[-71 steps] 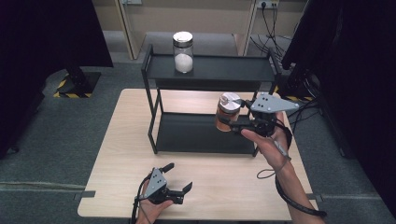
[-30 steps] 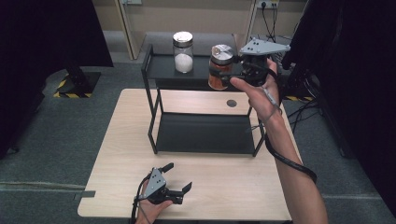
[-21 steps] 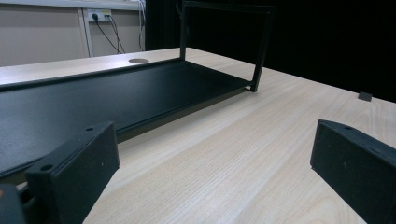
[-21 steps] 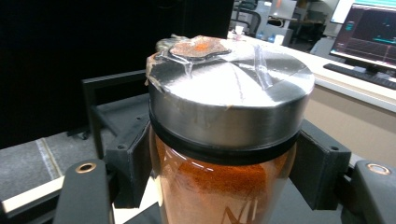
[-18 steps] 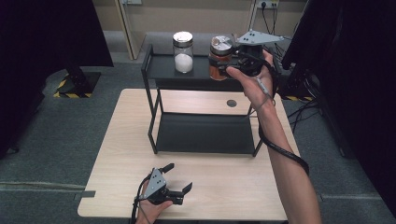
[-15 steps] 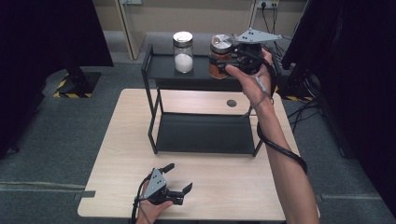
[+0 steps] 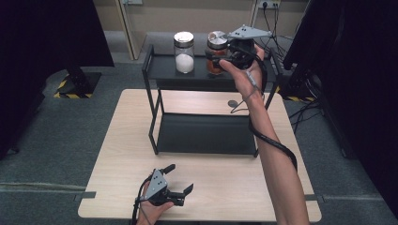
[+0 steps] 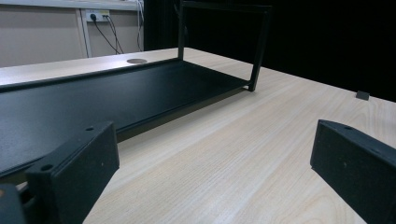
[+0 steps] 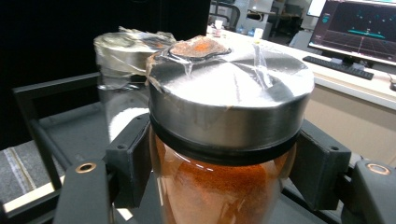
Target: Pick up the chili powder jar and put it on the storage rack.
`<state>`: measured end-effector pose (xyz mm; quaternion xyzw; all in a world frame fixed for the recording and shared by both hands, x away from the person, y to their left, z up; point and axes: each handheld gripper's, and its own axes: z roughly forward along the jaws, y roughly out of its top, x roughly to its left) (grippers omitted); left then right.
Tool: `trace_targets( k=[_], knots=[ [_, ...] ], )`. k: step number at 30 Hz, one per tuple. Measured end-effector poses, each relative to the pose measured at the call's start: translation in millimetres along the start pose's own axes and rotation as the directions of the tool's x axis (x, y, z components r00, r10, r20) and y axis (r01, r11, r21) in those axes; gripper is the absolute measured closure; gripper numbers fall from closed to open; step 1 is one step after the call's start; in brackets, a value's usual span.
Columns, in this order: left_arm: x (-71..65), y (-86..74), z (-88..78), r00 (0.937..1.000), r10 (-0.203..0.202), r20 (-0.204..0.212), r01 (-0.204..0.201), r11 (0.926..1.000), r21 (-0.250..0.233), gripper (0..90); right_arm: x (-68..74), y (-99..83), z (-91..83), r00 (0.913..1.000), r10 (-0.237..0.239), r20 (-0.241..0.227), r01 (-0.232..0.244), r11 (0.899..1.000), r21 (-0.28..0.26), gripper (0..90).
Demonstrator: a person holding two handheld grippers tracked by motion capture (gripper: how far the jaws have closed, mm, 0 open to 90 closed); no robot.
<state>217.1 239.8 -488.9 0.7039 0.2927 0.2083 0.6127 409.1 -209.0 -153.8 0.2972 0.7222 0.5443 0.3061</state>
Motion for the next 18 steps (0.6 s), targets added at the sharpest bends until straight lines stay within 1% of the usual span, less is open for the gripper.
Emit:
trace_targets(
  k=[5,10,14,18],
  knots=[
    [0.1,0.1,0.3,1.0000,0.003,0.003,-0.003,1.0000,0.002,0.5,1.6,-1.4,5.6,0.9999,-0.002,0.014,0.002,1.000,0.002,31.0],
    [-0.2,0.1,0.2,1.0000,0.005,0.003,-0.005,1.0000,0.002,0.5,0.8,-4.0,10.5,0.9998,0.009,0.017,-0.009,1.000,0.002,31.0],
    [-0.4,0.1,0.4,1.0000,0.006,0.005,-0.006,1.0000,0.002,0.5,2.9,-5.1,13.9,0.9997,0.001,0.024,-0.001,1.000,0.010,31.0],
    [-0.4,0.0,0.2,1.0000,0.005,0.004,-0.005,1.0000,0.001,0.5,4.4,-7.8,16.2,0.9997,0.002,0.026,-0.003,1.000,0.002,31.0]
  ],
)
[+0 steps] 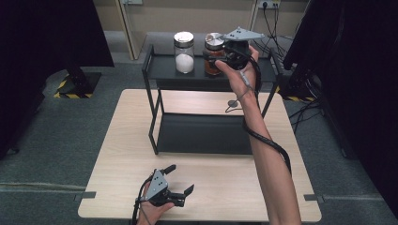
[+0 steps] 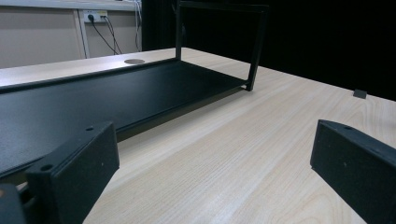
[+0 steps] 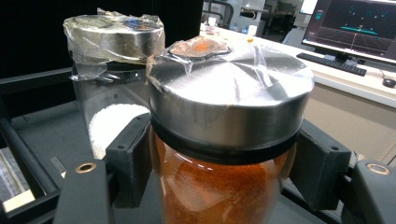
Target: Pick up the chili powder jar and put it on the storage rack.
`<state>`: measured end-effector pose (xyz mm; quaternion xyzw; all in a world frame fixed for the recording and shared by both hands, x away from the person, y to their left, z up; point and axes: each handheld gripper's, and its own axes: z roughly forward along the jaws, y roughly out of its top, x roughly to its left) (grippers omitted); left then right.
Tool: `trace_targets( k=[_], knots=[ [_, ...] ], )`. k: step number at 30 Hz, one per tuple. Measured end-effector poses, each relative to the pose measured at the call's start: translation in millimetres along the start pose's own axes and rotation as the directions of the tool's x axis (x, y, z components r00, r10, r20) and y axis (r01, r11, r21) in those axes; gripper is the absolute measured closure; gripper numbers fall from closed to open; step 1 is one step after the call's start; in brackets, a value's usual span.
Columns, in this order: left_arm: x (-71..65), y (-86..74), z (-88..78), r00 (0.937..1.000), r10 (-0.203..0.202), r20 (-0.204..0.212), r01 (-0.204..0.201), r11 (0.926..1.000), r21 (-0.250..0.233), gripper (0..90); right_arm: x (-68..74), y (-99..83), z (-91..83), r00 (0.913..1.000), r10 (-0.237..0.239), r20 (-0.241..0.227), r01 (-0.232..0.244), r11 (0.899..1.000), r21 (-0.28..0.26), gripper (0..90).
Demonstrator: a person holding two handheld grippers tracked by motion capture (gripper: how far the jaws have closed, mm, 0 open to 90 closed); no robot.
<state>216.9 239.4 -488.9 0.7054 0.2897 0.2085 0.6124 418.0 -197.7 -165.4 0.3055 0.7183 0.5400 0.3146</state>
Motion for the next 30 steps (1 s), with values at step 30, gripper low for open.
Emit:
trace_targets(
  k=[30],
  knots=[
    [-0.6,-0.2,0.6,1.0000,0.001,0.002,-0.001,1.0000,0.002,0.5,-4.2,-19.4,-19.5,0.9939,0.107,0.027,-0.105,0.993,-0.060,0.5]
  ],
)
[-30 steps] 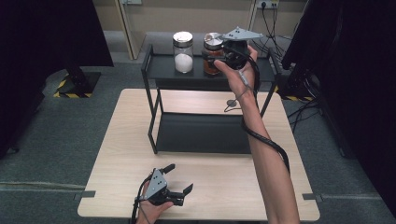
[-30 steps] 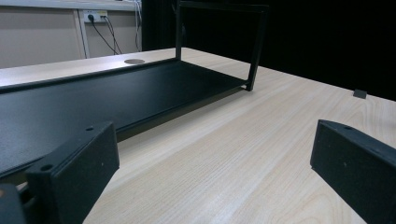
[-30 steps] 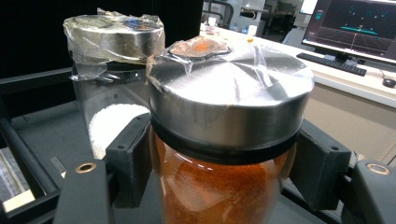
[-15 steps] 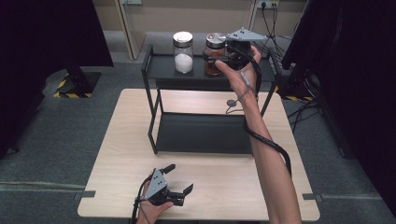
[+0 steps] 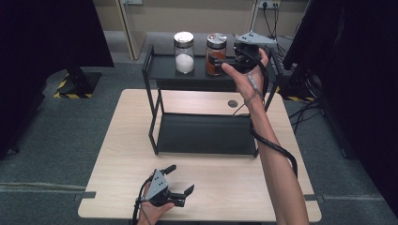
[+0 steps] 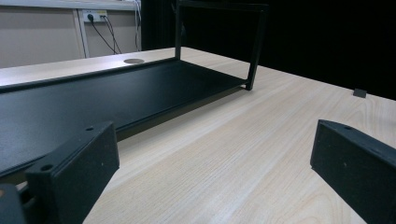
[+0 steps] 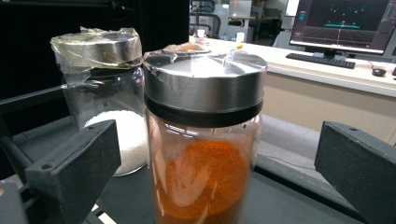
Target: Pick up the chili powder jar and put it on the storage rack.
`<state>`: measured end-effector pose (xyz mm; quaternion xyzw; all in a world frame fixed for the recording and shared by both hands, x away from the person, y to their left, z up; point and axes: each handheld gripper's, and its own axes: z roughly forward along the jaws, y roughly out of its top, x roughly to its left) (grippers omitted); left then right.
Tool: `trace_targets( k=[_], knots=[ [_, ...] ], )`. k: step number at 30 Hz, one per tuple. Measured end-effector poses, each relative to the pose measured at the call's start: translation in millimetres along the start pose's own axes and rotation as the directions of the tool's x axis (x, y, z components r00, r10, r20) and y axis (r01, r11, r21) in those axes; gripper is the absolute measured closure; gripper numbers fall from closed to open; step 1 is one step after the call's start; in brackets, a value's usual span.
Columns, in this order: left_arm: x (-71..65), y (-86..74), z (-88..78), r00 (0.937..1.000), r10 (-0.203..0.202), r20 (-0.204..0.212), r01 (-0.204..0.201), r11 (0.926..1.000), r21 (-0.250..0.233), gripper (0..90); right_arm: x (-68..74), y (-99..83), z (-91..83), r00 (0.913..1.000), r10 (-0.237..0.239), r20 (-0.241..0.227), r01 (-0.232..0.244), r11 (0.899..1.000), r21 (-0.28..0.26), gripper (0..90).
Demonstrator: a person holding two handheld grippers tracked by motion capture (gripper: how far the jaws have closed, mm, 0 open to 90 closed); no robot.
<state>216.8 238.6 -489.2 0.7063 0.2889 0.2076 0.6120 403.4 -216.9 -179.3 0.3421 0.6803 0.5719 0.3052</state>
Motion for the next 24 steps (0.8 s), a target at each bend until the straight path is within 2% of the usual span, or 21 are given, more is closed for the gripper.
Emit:
trace_targets(
  k=[5,11,24],
  knots=[
    [0.1,-0.2,0.0,1.0000,-0.001,-0.001,0.001,1.0000,-0.001,0.5,-2.1,-5.4,-9.9,0.9998,-0.007,-0.016,0.006,1.000,-0.020,0.4],
    [-0.3,-0.1,0.4,1.0000,0.001,-0.002,-0.001,1.0000,0.001,0.5,-4.0,-18.2,-24.1,0.9978,-0.018,-0.063,0.015,0.999,-0.051,0.4],
    [-1.4,-0.4,0.5,1.0000,0.001,-0.003,-0.001,1.0000,-0.002,0.5,1.0,-49.1,-54.6,0.9899,-0.034,-0.138,0.020,0.994,-0.104,0.4]
  ],
)
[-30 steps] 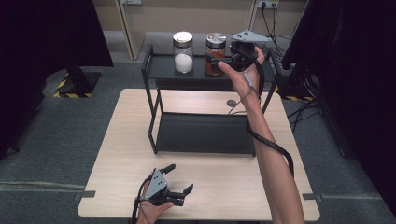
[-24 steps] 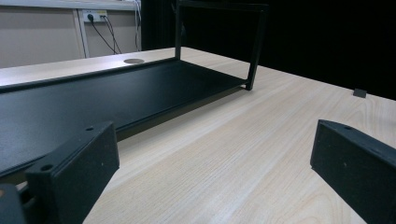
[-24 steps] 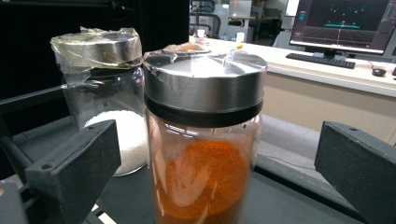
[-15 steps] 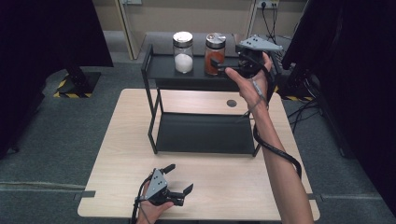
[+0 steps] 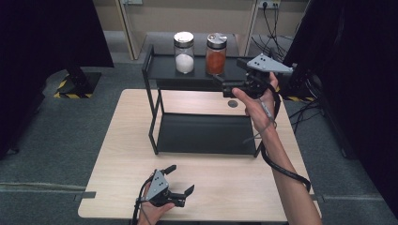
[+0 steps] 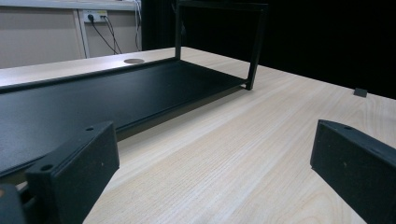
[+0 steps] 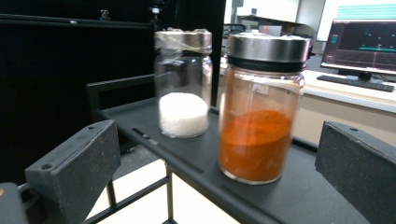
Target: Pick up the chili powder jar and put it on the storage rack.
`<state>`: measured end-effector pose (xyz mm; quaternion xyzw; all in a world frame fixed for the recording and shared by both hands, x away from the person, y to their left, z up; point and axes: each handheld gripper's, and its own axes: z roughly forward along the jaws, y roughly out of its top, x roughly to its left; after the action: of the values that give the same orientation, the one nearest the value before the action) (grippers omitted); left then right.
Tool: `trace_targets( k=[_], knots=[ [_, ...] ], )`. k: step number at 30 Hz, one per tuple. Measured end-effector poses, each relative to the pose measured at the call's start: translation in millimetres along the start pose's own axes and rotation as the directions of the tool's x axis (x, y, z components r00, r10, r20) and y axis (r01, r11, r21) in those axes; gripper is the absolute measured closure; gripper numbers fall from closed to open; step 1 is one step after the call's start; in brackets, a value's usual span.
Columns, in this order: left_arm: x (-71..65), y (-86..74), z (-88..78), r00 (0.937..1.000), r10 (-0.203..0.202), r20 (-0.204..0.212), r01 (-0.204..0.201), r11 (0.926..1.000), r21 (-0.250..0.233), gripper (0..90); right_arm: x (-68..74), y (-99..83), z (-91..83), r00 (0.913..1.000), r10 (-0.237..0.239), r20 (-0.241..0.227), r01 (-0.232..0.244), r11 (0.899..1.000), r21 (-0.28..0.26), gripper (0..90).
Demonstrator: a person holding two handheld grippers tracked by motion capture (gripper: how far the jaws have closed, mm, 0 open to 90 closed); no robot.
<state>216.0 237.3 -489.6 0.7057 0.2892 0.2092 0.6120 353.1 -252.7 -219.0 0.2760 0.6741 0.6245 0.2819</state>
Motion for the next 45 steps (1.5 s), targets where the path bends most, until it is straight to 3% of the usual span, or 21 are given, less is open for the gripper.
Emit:
trace_targets(
  k=[12,23,31,35,45],
  knots=[
    [-0.4,0.1,0.1,1.0000,0.001,-0.002,-0.001,1.0000,0.002,0.5,12.3,-26.6,-23.4,0.9980,-0.031,-0.056,0.029,0.999,-0.023,0.4],
    [0.0,0.3,0.0,1.0000,0.001,-0.004,-0.001,1.0000,0.004,0.5,14.4,-59.0,-39.3,0.9951,0.001,-0.099,-0.003,1.000,-0.017,0.4],
    [-0.5,0.0,0.4,1.0000,0.001,-0.005,-0.001,1.0000,0.004,0.5,20.6,-86.1,-53.2,0.9944,0.017,-0.104,-0.019,1.000,-0.018,0.4],
    [-0.6,0.0,0.3,1.0000,0.001,-0.007,-0.001,1.0000,0.004,0.5,24.2,-94.6,-59.2,0.9956,0.002,-0.094,-0.003,1.000,-0.009,0.4],
    [-1.0,0.1,0.2,0.9999,0.005,-0.009,-0.005,1.0000,0.005,0.5,27.7,-118.3,-68.6,0.9918,0.028,-0.125,-0.027,1.000,0.007,0.4]
  ],
)
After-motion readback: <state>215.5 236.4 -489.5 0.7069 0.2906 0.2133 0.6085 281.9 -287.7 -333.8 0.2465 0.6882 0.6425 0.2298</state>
